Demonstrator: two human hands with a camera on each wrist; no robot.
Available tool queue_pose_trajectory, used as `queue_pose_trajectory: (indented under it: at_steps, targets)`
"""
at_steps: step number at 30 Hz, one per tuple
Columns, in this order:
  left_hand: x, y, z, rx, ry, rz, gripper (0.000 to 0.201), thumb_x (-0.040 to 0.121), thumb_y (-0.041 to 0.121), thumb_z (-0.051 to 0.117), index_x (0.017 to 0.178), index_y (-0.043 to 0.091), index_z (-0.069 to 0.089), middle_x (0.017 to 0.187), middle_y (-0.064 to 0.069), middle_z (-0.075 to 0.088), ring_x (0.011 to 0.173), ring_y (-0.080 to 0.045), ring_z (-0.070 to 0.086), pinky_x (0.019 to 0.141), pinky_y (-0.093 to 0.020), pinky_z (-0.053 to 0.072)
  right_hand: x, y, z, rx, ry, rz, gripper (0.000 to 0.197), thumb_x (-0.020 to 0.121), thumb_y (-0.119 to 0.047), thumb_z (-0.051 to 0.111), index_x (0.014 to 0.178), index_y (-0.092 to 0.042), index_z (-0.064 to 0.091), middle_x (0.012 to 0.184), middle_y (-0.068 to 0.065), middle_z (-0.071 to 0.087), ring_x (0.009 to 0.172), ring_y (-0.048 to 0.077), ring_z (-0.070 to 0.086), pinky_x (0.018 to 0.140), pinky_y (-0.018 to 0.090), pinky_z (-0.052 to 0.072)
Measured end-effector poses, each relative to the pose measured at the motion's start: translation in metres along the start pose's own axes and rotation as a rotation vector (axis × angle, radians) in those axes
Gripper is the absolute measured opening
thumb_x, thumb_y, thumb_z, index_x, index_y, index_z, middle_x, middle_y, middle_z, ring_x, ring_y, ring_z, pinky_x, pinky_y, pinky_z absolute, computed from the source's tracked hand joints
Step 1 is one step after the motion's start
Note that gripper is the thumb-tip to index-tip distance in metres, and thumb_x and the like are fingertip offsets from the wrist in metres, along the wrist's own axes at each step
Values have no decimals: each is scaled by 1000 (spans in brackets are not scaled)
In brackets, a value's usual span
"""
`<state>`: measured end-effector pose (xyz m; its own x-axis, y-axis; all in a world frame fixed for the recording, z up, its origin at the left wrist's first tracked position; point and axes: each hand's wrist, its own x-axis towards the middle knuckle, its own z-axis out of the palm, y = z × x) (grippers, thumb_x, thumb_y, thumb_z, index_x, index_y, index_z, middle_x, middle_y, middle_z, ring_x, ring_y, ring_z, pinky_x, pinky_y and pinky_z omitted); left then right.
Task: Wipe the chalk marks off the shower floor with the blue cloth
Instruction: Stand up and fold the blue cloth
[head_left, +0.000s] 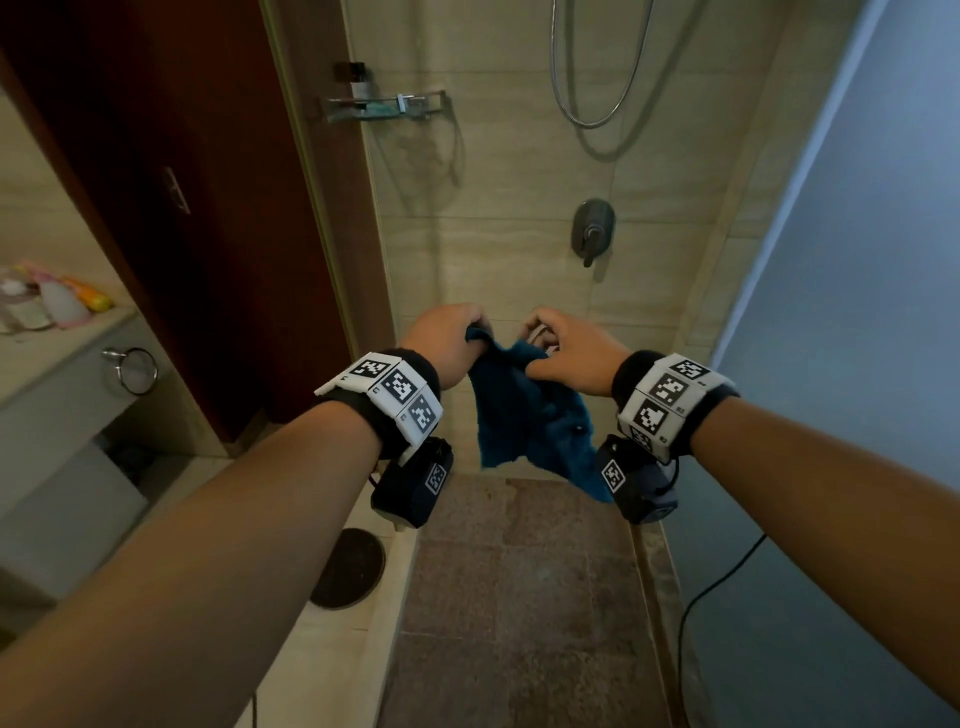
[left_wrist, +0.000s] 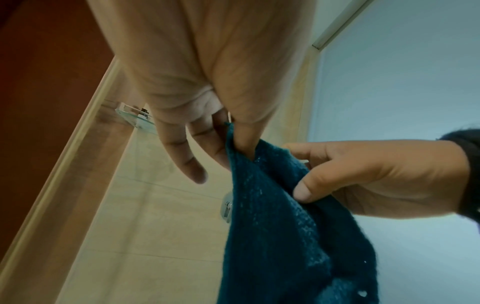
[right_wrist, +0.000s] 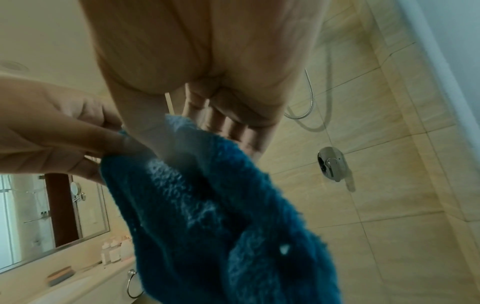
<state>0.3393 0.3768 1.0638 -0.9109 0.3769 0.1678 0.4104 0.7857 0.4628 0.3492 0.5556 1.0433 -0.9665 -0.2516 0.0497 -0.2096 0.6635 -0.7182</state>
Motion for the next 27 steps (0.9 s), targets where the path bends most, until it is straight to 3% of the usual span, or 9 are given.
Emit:
queue_pose_trajectory:
  at_steps: [2, 3, 6, 10, 13, 17, 22, 24, 27]
  targets:
    - [-2, 3, 1, -3, -24, 7, 23, 96, 6, 50, 116, 7, 62, 119, -12, 62, 109, -27, 57, 77, -21, 38, -2, -1, -4, -108, -59, -21, 42, 84, -13, 64, 123, -26, 53, 93, 0, 57, 76, 13, 53, 67, 21, 44]
    - [-3, 4, 2, -21, -25, 9, 23, 96, 5, 49, 116, 8, 62, 118, -12, 62, 109, -26, 57, 77, -20, 38, -3, -1, -6, -187, -82, -36, 41, 85, -16, 64, 124, -25, 55, 96, 0, 58, 80, 13, 53, 71, 22, 42]
    - [-6, 7, 0, -32, -1, -12, 21, 97, 9, 51, 114, 7, 63, 114, -11, 64, 106, -25, 58, 72, -17, 36, -4, -1, -11, -312, -115, -61, 21, 87, -27, 65, 104, -15, 67, 96, 4, 65, 85, 17, 56, 72, 24, 39]
    - [-8, 0, -4, -27, 40, -83, 19, 94, 16, 59, 112, 8, 64, 98, -2, 58, 93, -17, 54, 73, -20, 36, -6, 7, -24, -405, -35, -32, 38, 83, -41, 66, 90, -3, 69, 94, 16, 64, 86, 28, 59, 77, 38, 46]
    - [-10, -6, -6, -54, 63, -118, 14, 93, 17, 62, 105, 10, 63, 81, 5, 51, 83, -15, 50, 71, -24, 37, -9, 12, -30, -410, -29, -16, 41, 81, -43, 67, 93, -4, 67, 93, 9, 60, 86, 23, 56, 77, 36, 46]
    - [-11, -5, -5, -63, 76, -118, 12, 96, 14, 55, 105, 8, 61, 92, -2, 54, 86, -17, 49, 72, -25, 36, -9, 10, -37, -485, -40, 27, 47, 81, -46, 65, 85, 0, 60, 73, 8, 50, 68, 20, 46, 61, 31, 33]
    - [-10, -13, -5, -96, 115, -148, 14, 99, 12, 50, 109, 6, 57, 98, -6, 55, 94, -24, 54, 80, -29, 44, -11, 10, -55, -489, -48, 56, 33, 81, -39, 69, 85, -6, 64, 78, 4, 58, 74, 19, 53, 59, 24, 37]
    - [-9, -17, -6, -111, 126, -161, 16, 100, 13, 49, 112, 6, 55, 99, -9, 56, 92, -26, 55, 77, -31, 44, -12, 13, -60, -462, -48, 74, 26, 83, -33, 69, 85, -8, 63, 77, 1, 57, 75, 18, 51, 58, 21, 36]
    - [-9, -23, -8, -121, 141, -190, 18, 101, 15, 46, 115, 5, 53, 103, -14, 59, 88, -26, 54, 72, -32, 42, -10, 24, -64, -406, -83, 154, 28, 88, -24, 63, 99, 2, 64, 92, 15, 63, 82, 23, 55, 68, 29, 43]
